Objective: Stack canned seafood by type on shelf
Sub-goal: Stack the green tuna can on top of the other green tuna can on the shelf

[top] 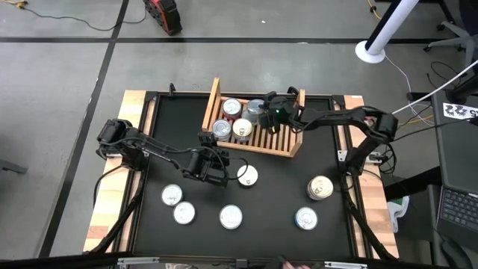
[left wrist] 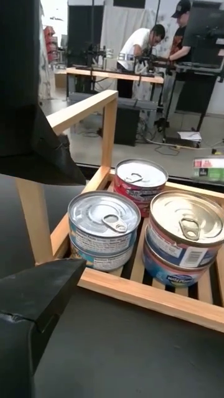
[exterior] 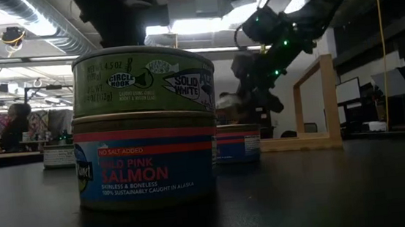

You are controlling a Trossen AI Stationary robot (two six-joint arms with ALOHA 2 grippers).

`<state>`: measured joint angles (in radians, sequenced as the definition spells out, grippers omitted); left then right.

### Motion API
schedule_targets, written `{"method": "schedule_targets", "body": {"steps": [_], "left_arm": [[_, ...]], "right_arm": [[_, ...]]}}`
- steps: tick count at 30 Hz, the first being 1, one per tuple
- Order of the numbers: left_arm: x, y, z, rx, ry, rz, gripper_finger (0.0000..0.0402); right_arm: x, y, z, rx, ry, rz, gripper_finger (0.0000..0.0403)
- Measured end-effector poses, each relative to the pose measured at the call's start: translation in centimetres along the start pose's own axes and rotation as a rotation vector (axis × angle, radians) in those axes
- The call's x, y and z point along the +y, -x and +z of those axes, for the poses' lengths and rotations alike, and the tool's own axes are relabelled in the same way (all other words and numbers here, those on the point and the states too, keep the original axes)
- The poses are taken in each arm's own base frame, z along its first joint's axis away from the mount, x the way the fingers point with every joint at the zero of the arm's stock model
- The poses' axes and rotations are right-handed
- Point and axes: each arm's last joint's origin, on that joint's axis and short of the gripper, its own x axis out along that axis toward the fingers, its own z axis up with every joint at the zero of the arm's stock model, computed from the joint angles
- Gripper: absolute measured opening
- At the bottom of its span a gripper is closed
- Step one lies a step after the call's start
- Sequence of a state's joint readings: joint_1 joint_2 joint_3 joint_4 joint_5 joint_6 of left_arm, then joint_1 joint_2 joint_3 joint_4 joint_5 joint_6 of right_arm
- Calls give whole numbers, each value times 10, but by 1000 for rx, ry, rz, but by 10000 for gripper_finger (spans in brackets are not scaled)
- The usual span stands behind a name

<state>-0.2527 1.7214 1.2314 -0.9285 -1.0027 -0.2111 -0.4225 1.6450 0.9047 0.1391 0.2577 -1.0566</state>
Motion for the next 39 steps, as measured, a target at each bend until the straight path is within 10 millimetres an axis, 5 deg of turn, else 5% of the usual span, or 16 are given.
{"method": "schedule_targets", "body": {"steps": [15,39], "left_arm": [[-1,0,0,-2,26,0,199],[-1,0,0,-4,30,1,199]], "right_arm": [[15,-24,-1,-54,-2,34,140],[16,-26,-2,-70,-3,51,168]]}}
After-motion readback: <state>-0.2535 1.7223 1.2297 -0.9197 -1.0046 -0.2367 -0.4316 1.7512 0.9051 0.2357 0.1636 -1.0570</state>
